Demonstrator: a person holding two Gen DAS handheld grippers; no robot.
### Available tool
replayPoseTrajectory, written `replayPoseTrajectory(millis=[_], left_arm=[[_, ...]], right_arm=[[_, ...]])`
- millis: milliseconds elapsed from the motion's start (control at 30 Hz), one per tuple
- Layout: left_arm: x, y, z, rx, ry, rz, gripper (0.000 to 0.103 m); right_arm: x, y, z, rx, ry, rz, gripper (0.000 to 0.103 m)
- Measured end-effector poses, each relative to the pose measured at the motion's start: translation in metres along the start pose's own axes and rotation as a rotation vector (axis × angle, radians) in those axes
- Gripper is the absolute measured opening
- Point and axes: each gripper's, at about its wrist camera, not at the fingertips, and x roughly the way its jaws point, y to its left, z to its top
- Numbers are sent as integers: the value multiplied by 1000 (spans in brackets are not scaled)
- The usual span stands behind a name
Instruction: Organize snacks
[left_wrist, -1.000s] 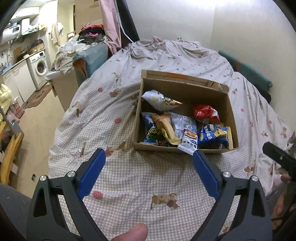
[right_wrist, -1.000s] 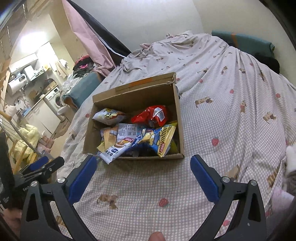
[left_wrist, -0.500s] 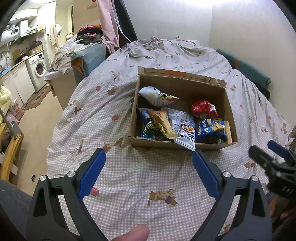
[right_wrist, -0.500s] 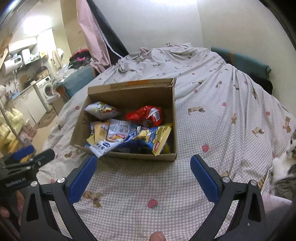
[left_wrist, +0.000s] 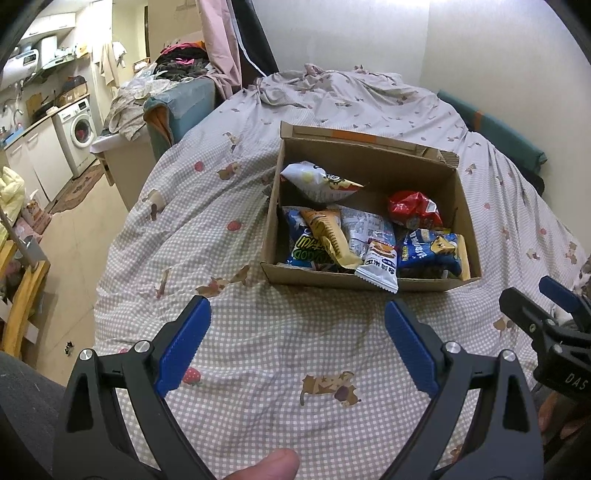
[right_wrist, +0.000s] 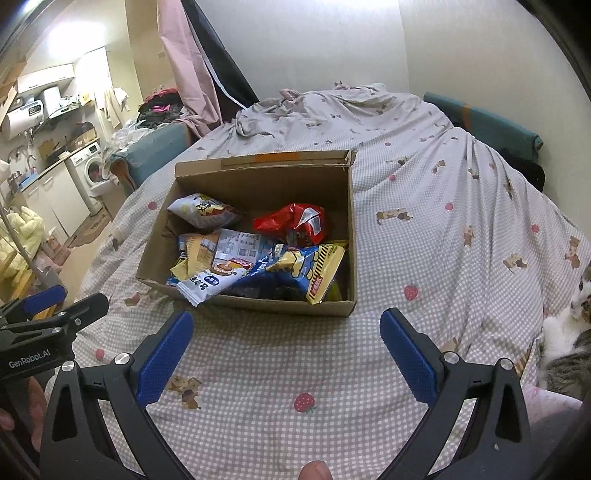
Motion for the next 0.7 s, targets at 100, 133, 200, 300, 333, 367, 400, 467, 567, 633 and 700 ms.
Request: replayPoseTrajectory(millis=[100, 133, 200, 300, 333, 367, 400, 467, 567, 633, 700], left_arm=[[-1, -1, 1, 5, -6, 4, 93], [-1, -1, 1, 4, -8, 4, 93], [-1, -1, 1, 2, -6, 2, 93], [-1, -1, 1, 2, 1, -1, 93], [-1, -1, 1, 1, 0, 0, 93], [-1, -1, 1, 2, -1, 0, 93], [-1, -1, 1, 2, -3, 0, 93], [-1, -1, 1, 1, -3, 0, 93], [-1, -1, 1, 1, -2, -1, 93], [-1, -1, 1, 2, -2, -1, 93], [-1, 0, 1, 1, -1, -2, 93]], right_arm=[[1, 0, 1, 2, -5, 0, 103], [1, -1, 2, 3, -5, 0, 103], [1, -1, 2, 3, -4, 0, 103], [1, -1, 2, 1, -4, 0, 103], [1, -1, 2, -2, -6, -2, 103], [1, -1, 2, -2, -7, -3, 103], [0, -1, 2, -3, -9, -5, 103], [0, -1, 2, -2, -10, -5, 103], [0, -2, 2, -2, -11, -6, 103], [-1, -2, 2, -2, -10, -6, 103], [-1, -2, 2, -1, -11, -3, 103]])
